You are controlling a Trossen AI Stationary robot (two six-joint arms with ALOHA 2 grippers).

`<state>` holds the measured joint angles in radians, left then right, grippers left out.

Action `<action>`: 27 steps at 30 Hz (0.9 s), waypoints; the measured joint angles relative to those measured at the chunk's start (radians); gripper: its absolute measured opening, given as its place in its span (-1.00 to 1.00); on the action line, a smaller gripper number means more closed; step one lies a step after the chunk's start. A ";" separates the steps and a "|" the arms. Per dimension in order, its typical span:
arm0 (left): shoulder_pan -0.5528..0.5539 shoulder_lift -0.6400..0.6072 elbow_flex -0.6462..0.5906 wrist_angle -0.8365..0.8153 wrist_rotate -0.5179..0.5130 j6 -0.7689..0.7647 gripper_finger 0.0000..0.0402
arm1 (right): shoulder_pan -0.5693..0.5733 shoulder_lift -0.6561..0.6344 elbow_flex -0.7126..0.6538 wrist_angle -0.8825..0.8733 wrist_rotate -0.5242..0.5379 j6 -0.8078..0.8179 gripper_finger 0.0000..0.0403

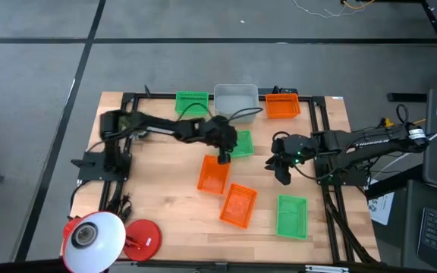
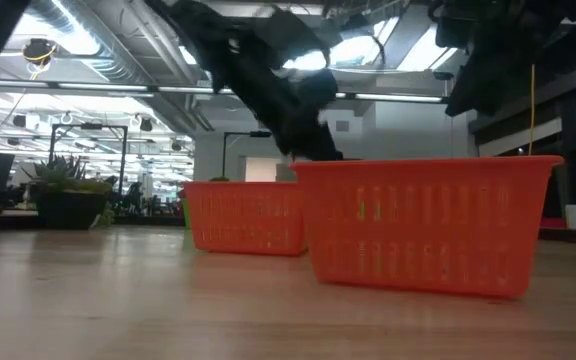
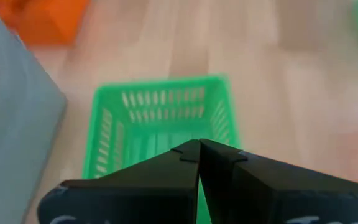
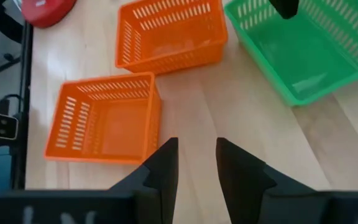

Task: Stack baskets by color
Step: Adjust the bins

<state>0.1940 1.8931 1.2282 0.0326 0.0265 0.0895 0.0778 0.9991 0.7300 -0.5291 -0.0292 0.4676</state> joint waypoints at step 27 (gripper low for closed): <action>-0.049 -0.270 0.200 -1.181 -0.367 -0.370 -1.00 | 0.081 0.000 -0.002 -0.062 -0.059 0.099 -0.47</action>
<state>0.1449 1.6230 1.4281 -1.1486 -0.3404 -0.2802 0.1584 0.9990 0.7284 -0.5915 -0.0878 0.5668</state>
